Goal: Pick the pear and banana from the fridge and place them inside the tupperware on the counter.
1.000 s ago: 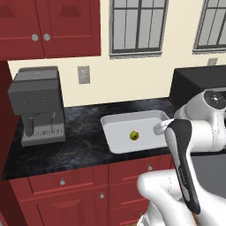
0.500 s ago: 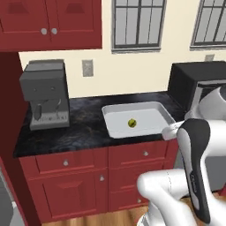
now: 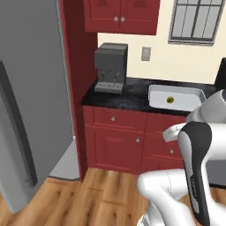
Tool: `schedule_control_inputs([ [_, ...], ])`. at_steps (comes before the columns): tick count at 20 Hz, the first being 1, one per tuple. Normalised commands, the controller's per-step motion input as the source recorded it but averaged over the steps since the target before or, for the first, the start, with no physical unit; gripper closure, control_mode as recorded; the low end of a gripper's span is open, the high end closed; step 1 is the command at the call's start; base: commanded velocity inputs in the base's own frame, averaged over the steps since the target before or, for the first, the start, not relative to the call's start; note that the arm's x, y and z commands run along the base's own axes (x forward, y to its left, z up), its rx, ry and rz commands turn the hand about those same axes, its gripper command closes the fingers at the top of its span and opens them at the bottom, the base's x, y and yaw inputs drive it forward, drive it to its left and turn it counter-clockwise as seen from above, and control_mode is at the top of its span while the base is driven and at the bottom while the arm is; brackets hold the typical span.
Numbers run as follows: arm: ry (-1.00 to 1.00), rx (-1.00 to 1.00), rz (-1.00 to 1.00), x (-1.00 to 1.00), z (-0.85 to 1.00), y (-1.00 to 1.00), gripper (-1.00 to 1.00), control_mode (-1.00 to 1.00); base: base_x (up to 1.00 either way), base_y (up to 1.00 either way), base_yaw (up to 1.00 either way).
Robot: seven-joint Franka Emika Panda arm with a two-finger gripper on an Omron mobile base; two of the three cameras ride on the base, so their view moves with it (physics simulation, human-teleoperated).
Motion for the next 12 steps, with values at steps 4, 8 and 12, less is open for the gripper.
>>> schedule_control_inputs([
  [4,0.00,0.00,0.00,0.00,0.00,0.00,-1.00,1.00,-0.87,0.01,0.71],
  [8,0.00,0.00,0.00,0.00,0.00,0.00,-1.00,1.00,-0.59,0.05,0.70],
  [12,0.00,0.00,0.00,0.00,0.00,0.00,-1.00,1.00,-0.43,0.04,0.68],
])
